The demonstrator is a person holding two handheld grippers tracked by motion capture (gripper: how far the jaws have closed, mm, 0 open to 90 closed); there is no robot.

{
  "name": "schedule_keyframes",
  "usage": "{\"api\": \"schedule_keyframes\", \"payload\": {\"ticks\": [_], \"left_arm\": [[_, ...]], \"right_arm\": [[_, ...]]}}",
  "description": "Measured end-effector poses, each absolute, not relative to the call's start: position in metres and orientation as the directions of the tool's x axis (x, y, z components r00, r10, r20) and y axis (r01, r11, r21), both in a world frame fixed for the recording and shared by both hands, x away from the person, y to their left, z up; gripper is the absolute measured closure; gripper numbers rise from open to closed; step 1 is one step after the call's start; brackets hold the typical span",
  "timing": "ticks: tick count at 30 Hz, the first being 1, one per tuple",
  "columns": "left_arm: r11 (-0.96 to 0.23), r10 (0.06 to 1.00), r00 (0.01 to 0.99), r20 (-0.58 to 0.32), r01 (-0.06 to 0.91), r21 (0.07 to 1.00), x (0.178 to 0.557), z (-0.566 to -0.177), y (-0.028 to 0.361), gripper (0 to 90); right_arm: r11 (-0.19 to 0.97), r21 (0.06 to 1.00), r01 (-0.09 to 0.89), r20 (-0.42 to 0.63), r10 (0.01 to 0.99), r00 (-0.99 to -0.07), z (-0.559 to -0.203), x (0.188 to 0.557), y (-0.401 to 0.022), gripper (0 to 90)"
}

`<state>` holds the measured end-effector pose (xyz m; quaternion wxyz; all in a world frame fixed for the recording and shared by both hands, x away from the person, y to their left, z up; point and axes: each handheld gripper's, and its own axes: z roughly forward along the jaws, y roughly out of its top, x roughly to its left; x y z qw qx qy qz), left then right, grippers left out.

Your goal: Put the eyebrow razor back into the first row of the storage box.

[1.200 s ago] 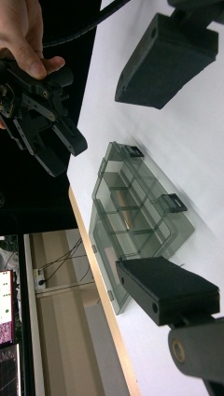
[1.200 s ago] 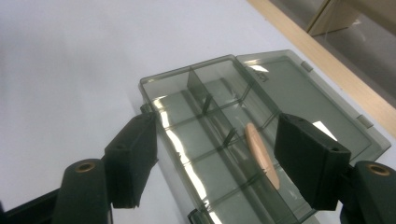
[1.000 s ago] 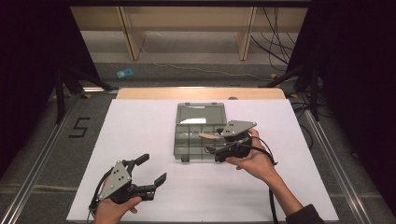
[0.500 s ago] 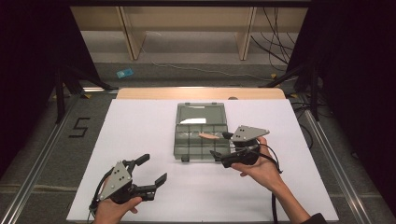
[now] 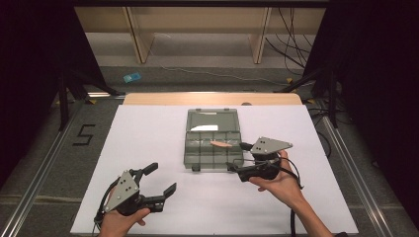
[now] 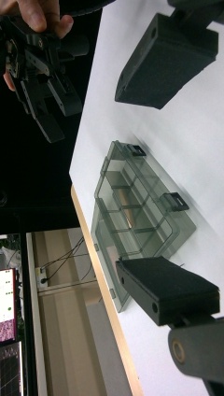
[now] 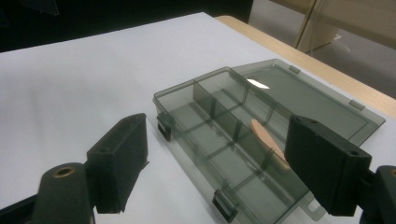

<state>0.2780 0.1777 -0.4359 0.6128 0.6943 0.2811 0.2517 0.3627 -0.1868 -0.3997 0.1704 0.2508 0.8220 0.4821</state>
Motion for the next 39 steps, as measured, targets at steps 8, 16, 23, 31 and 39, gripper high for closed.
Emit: {"api": "schedule_keyframes", "payload": {"ticks": [8,16,23,31,39], "left_arm": [[-0.086,0.701,0.713,0.001,0.083,0.993,0.278,-0.436,0.178,15.9],[-0.089,0.700,0.714,0.003,0.083,0.993,0.278,-0.436,0.178,15.9],[-0.088,0.700,0.715,0.002,0.083,0.993,0.278,-0.436,0.178,15.9],[-0.098,0.699,0.715,0.014,0.077,0.992,0.278,-0.436,0.178,15.9],[-0.094,0.699,0.715,0.007,0.082,0.992,0.278,-0.436,0.178,15.9]], "right_arm": [[0.391,0.888,0.241,-0.043,0.592,-0.805,-0.400,0.357,-0.195,22.5],[0.362,0.898,0.248,-0.021,0.599,-0.800,-0.402,0.351,-0.201,21.2],[0.330,0.913,0.242,-0.003,0.597,-0.802,-0.401,0.345,-0.202,20.5],[0.319,0.917,0.238,0.004,0.590,-0.807,-0.401,0.339,-0.205,20.3],[0.312,0.921,0.231,-0.006,0.607,-0.795,-0.403,0.336,-0.212,20.2]]}}
